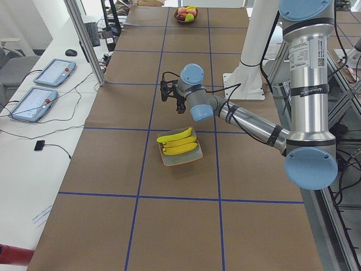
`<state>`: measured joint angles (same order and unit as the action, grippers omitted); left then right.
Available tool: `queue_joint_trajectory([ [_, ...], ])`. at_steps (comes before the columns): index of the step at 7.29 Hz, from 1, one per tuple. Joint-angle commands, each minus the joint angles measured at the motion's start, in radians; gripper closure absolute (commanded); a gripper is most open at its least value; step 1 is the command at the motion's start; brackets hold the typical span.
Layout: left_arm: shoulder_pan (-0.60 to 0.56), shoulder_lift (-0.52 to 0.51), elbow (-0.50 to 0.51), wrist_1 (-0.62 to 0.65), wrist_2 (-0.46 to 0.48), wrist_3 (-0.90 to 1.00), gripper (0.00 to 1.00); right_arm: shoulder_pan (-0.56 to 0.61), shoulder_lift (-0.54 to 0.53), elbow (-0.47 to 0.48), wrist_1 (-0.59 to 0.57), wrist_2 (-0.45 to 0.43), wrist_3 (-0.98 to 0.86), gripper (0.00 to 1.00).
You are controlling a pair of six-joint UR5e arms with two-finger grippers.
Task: Transfer all bananas from basket to plate
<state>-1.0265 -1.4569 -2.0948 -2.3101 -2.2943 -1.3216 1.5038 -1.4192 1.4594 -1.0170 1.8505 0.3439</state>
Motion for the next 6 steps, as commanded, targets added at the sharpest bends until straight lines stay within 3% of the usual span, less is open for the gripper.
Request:
queue_joint_trajectory([
  [1,0.000,-0.013,0.001,-0.002,-0.001,-0.002,0.00,-0.141,0.038,0.150,-0.072,0.001,0.340,1.00],
  [3,0.000,-0.019,-0.001,-0.005,-0.001,-0.001,0.00,-0.300,0.133,0.261,-0.168,-0.040,0.635,1.00],
  [6,0.002,-0.091,0.002,-0.012,0.001,-0.002,0.00,-0.511,0.314,0.291,-0.172,-0.059,1.049,1.00],
])
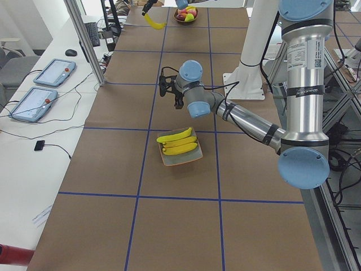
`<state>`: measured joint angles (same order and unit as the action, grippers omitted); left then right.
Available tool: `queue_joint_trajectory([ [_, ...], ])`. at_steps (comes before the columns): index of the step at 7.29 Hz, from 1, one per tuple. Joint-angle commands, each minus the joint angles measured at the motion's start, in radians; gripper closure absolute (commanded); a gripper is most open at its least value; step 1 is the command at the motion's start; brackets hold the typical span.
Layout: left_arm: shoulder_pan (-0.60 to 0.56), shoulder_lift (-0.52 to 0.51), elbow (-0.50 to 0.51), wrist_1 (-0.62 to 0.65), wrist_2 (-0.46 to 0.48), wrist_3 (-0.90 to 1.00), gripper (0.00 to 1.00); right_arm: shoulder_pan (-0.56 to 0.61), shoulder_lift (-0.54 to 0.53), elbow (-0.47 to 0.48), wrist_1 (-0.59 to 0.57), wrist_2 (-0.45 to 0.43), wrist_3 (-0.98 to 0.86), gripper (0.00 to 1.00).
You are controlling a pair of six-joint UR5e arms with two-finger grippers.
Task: Transfer all bananas from basket to plate
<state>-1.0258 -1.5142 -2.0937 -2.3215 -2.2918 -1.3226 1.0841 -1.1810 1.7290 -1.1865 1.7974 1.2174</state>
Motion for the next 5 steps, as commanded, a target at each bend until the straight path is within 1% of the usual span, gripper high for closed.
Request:
queue_joint_trajectory([
  [1,0.004,-0.067,0.004,-0.001,-0.008,-0.003,0.00,-0.158,0.104,0.077,-0.002,-0.010,0.267,1.00],
  [2,0.009,-0.089,0.004,-0.003,-0.008,-0.022,0.00,-0.218,0.142,0.105,-0.004,-0.056,0.372,1.00],
  [3,0.035,-0.153,0.012,-0.001,-0.005,-0.085,0.00,-0.296,0.187,0.122,-0.004,-0.114,0.461,1.00],
  [4,0.062,-0.212,0.014,-0.001,0.002,-0.108,0.00,-0.361,0.223,0.129,-0.005,-0.165,0.517,1.00],
  [5,0.075,-0.256,0.029,-0.004,0.002,-0.107,0.00,-0.403,0.244,0.151,-0.004,-0.170,0.525,1.00],
])
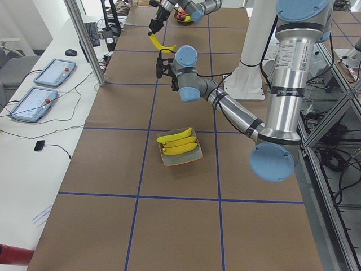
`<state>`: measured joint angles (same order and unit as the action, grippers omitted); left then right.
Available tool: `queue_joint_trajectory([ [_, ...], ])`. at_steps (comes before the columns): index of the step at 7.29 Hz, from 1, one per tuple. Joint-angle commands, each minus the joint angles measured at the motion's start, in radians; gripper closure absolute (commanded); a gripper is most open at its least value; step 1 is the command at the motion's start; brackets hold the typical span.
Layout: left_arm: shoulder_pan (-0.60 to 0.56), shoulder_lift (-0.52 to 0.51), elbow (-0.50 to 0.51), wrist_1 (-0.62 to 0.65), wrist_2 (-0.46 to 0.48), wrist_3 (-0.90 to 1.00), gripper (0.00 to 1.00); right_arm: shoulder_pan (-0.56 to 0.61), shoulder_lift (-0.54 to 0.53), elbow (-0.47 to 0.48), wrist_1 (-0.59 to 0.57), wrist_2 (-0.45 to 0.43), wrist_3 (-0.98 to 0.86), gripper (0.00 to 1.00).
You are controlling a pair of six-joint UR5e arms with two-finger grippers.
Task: Transfer all bananas from basket to plate
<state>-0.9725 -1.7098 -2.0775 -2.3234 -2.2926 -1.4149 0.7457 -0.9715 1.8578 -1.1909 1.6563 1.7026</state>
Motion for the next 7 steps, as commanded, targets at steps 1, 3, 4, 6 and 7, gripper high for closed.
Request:
queue_joint_trajectory([
  [1,0.032,-0.121,0.031,-0.004,0.004,-0.013,0.00,-0.098,0.039,0.058,0.001,-0.029,0.038,1.00],
  [3,0.063,-0.181,0.039,-0.004,0.004,-0.013,0.00,-0.169,0.075,0.099,0.005,-0.027,0.045,1.00],
  [4,0.095,-0.210,0.040,-0.002,0.005,-0.012,0.00,-0.177,0.092,0.107,0.007,-0.027,0.084,1.00],
  [6,0.200,-0.241,0.040,-0.004,0.091,-0.013,0.00,-0.198,0.112,0.112,0.007,-0.029,0.094,1.00],
  [7,0.231,-0.254,0.040,-0.004,0.100,-0.012,0.00,-0.198,0.117,0.116,0.007,-0.029,0.094,1.00],
])
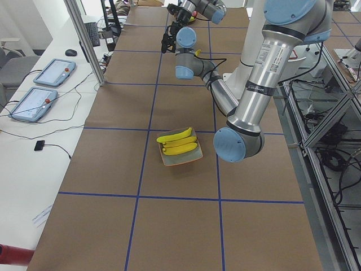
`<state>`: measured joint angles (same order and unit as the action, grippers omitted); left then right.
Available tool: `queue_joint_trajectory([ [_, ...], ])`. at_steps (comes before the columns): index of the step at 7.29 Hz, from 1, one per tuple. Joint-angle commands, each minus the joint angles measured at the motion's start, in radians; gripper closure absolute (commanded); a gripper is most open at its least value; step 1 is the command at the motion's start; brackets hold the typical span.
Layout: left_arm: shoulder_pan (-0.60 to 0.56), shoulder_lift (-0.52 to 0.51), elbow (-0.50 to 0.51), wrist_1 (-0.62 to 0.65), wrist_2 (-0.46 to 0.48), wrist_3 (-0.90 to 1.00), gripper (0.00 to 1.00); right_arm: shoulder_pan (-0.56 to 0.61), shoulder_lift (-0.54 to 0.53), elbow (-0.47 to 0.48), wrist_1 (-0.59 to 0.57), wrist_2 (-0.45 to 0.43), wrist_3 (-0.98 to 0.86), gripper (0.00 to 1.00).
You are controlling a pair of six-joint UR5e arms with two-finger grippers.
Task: Transfer all bananas from basket to plate
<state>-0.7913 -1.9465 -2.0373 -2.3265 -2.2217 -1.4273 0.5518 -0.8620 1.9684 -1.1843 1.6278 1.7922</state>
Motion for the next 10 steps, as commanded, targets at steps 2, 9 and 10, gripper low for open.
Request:
queue_joint_trajectory([
  [2,0.067,-0.025,0.000,0.003,0.031,0.002,0.03,-0.004,0.008,0.012,0.000,0.001,0.003,1.00],
  [9,0.064,-0.029,0.000,0.004,0.030,-0.005,1.00,-0.003,0.002,0.061,0.002,0.001,-0.065,0.00],
  [10,0.063,-0.020,-0.001,0.004,0.030,-0.005,1.00,0.009,-0.006,0.079,0.000,0.007,-0.083,0.00],
])
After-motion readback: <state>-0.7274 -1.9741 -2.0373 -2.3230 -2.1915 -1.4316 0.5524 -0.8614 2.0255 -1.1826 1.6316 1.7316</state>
